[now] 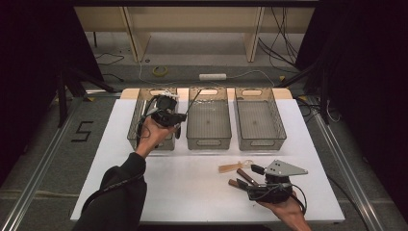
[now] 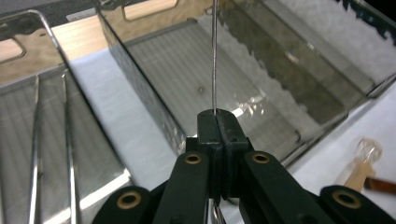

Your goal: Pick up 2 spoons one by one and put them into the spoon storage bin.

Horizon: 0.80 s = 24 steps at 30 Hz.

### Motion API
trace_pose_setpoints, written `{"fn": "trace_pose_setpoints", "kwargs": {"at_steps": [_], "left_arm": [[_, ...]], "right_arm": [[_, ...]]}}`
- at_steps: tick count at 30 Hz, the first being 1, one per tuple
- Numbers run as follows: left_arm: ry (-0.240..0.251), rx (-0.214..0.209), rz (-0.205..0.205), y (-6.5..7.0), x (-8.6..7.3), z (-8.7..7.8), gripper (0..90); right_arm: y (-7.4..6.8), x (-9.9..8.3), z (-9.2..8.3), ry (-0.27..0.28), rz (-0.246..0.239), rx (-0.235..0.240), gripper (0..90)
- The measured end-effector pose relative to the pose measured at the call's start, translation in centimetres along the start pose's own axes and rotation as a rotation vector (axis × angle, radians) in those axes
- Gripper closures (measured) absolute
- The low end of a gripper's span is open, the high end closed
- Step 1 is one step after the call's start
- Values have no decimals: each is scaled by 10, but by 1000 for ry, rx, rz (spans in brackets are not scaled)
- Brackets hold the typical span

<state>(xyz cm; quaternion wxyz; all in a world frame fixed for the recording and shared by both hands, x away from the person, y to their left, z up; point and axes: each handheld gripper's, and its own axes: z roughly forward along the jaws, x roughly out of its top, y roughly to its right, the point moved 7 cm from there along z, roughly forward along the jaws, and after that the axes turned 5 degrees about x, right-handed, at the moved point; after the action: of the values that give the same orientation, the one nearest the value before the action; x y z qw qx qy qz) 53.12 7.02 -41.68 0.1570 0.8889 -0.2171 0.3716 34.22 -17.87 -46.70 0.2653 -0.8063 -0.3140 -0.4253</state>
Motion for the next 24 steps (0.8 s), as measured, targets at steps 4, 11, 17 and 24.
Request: {"fn": "trace_pose_setpoints", "kwargs": {"at_steps": [4,11,17,24], "left_arm": [[-4,10,5,5,7,10,890],[2,17,-20,7,18,26,890],[-9,30,-26,8,21,38,891],[-8,42,-57,4,20,49,890]], "right_arm": [[0,0,-1,1,2,1,277],[0,0,-1,4,-2,3,277],[0,0,-1,4,0,6,277],[0,0,-1,0,-3,8,277]]}}
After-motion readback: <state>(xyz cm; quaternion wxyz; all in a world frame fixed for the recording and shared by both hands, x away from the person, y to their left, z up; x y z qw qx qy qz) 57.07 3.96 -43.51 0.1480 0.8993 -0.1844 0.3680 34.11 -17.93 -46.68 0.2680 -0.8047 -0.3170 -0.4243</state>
